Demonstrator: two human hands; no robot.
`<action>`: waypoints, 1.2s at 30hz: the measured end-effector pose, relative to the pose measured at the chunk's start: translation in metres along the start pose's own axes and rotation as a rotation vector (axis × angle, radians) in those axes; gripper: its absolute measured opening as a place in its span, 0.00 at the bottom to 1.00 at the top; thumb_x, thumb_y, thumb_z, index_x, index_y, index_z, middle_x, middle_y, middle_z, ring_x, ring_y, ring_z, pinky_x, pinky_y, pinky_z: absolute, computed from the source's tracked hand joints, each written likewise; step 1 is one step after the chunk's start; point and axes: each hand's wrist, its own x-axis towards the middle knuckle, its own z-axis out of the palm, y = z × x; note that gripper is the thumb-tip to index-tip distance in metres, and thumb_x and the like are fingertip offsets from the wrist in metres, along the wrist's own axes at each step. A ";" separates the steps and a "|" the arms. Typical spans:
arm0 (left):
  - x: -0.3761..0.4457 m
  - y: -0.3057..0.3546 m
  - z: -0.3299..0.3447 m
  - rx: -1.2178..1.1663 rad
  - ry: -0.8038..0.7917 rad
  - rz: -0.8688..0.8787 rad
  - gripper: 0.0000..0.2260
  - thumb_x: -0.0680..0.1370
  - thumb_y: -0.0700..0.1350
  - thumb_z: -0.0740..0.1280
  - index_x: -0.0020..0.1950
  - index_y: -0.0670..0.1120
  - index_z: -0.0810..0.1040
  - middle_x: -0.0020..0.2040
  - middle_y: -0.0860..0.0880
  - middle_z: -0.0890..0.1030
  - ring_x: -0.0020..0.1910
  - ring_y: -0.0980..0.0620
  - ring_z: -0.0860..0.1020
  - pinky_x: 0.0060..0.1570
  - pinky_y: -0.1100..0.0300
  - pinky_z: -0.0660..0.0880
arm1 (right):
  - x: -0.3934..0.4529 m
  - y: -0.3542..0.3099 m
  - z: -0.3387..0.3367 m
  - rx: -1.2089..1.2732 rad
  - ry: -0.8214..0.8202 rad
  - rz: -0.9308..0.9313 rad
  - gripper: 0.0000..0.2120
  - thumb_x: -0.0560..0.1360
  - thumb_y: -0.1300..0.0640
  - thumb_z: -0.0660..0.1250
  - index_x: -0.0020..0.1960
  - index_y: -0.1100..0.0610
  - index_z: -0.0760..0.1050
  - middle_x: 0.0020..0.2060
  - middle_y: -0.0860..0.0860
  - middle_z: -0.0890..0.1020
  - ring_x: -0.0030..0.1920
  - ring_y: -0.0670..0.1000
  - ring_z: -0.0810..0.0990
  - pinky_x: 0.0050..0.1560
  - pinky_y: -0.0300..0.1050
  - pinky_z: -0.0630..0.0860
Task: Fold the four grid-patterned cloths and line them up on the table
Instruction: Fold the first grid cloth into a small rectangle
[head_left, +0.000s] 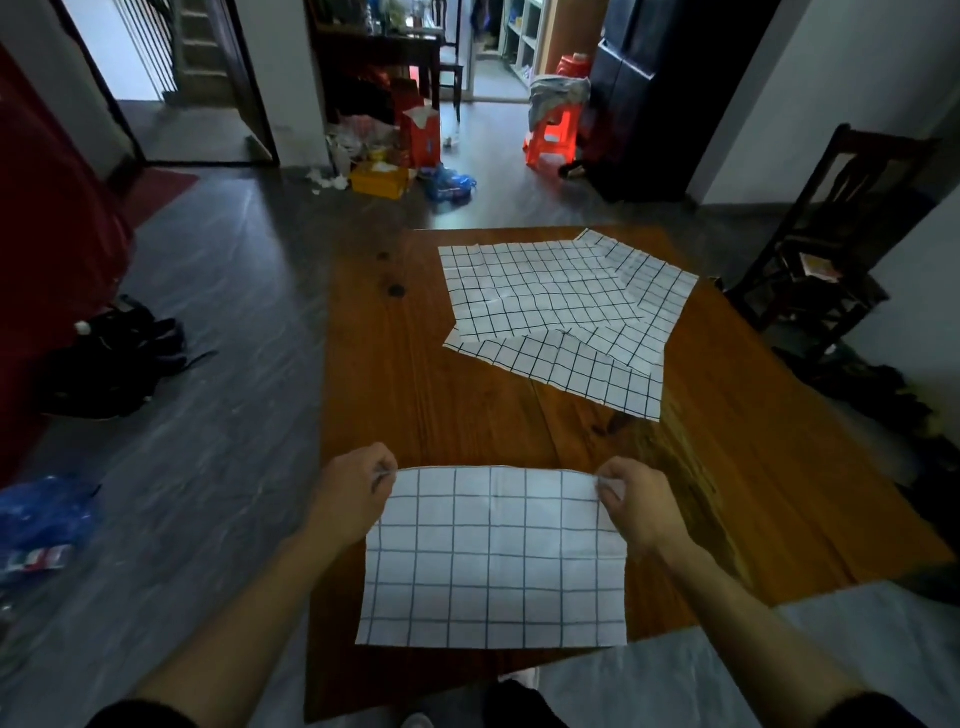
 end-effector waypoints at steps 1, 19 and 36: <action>0.002 -0.003 0.002 -0.007 -0.002 -0.010 0.07 0.78 0.41 0.68 0.44 0.53 0.74 0.41 0.56 0.77 0.41 0.59 0.76 0.38 0.65 0.73 | 0.004 0.002 0.002 -0.004 -0.013 0.003 0.04 0.78 0.57 0.66 0.50 0.49 0.78 0.47 0.45 0.80 0.46 0.43 0.77 0.42 0.32 0.70; 0.009 -0.019 0.042 0.246 -0.031 -0.058 0.16 0.77 0.49 0.68 0.63 0.48 0.73 0.60 0.50 0.75 0.59 0.51 0.72 0.57 0.56 0.72 | 0.004 0.017 0.040 -0.046 -0.108 0.059 0.20 0.76 0.54 0.68 0.67 0.51 0.73 0.64 0.48 0.73 0.63 0.47 0.72 0.66 0.45 0.71; -0.099 -0.003 0.123 0.451 -0.215 0.263 0.22 0.76 0.52 0.60 0.69 0.46 0.70 0.73 0.42 0.68 0.74 0.43 0.64 0.72 0.46 0.59 | -0.099 -0.045 0.140 -0.165 -0.197 -0.303 0.30 0.69 0.47 0.72 0.68 0.54 0.70 0.71 0.55 0.70 0.72 0.55 0.68 0.72 0.53 0.67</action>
